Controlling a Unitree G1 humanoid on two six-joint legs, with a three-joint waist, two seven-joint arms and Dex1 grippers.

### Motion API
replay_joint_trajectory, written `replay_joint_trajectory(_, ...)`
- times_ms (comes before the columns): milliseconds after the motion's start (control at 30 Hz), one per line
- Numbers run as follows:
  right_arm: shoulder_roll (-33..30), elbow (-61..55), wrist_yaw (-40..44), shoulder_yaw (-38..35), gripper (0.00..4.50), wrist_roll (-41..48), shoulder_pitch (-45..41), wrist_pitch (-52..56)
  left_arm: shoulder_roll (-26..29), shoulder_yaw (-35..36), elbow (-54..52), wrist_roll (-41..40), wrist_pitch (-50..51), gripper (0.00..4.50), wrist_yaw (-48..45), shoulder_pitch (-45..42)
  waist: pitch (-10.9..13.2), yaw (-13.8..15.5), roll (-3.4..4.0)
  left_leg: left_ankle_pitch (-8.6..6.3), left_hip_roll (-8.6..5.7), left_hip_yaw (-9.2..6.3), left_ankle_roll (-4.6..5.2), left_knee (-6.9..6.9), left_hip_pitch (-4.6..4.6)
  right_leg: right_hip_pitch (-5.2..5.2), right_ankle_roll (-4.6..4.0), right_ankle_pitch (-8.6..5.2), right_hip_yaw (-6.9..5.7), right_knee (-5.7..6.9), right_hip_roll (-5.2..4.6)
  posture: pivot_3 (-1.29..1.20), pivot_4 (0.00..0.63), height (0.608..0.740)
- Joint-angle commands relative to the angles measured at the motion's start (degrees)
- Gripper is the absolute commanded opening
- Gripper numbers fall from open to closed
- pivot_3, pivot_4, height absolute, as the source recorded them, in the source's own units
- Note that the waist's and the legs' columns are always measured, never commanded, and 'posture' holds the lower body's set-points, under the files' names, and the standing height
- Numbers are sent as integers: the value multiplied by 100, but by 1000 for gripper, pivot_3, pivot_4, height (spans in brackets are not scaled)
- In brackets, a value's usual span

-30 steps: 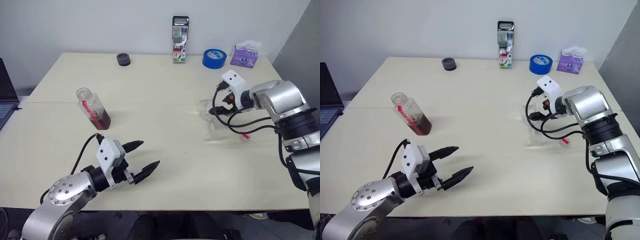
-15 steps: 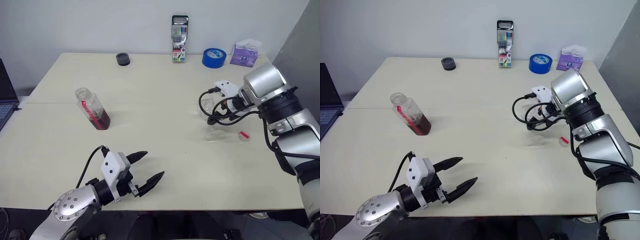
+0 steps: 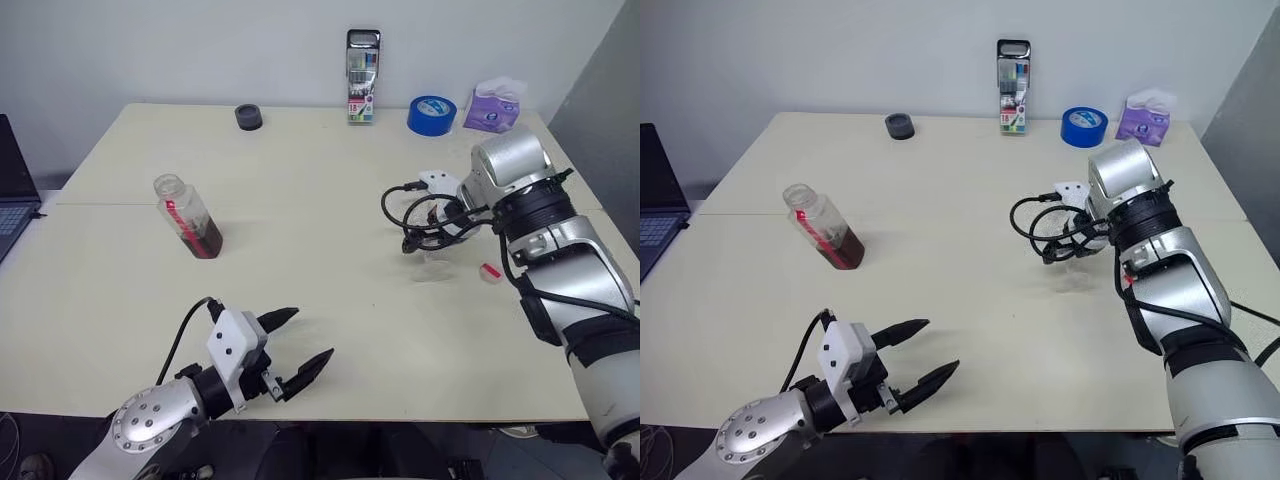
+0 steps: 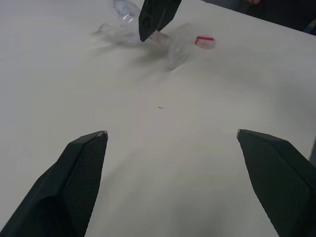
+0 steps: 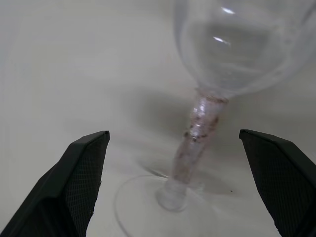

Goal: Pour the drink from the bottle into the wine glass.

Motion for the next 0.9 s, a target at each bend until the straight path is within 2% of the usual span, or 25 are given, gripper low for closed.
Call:
replay_joint_trajectory(33, 126, -104, -307, -437, 4500, -103, -71, 23, 36, 59, -239, 10, -129, 4474, -18, 40, -1, -6, 1, 0, 1, 0, 0, 0, 0, 0, 0, 0, -1, 0, 2, 0, 150, 740)
replay_joint_trajectory(300, 417, 144, -815, -963, 4500, -293, 299, -377, 97, 145, -241, -43, -95, 4474, -56, 35, -1, -14, 1, 0, 1, 1, -1, 0, -2, 1, 0, 0, 1, -1, 4, 0, 150, 740)
replay_joint_trajectory(600, 567, 598, -738, -803, 4500, -434, 445, -1014, 117, 45, -299, -80, 22, 4474, -10, -72, -4, -18, 0, 1, 2, 2, -1, 0, 1, 2, 0, 0, 1, 1, 5, 0, 150, 740)
replay_joint_trajectory(700, 610, 717, -676, -786, 3897, -476, 436, -1164, 124, 36, -306, -73, 23, 4500, -17, -64, -6, -22, -1, 0, 2, 3, 0, 1, 21, 18, 0, 0, 3, 2, 5, 0, 150, 740)
replay_joint_trajectory(900, 618, 806, -503, -696, 1783, -577, 389, -1224, 154, 57, -362, -91, 45, 4500, -27, 3, -6, -48, -1, 0, 5, 3, 0, 0, 34, 29, 0, 0, 3, 3, 8, 0, 150, 740)
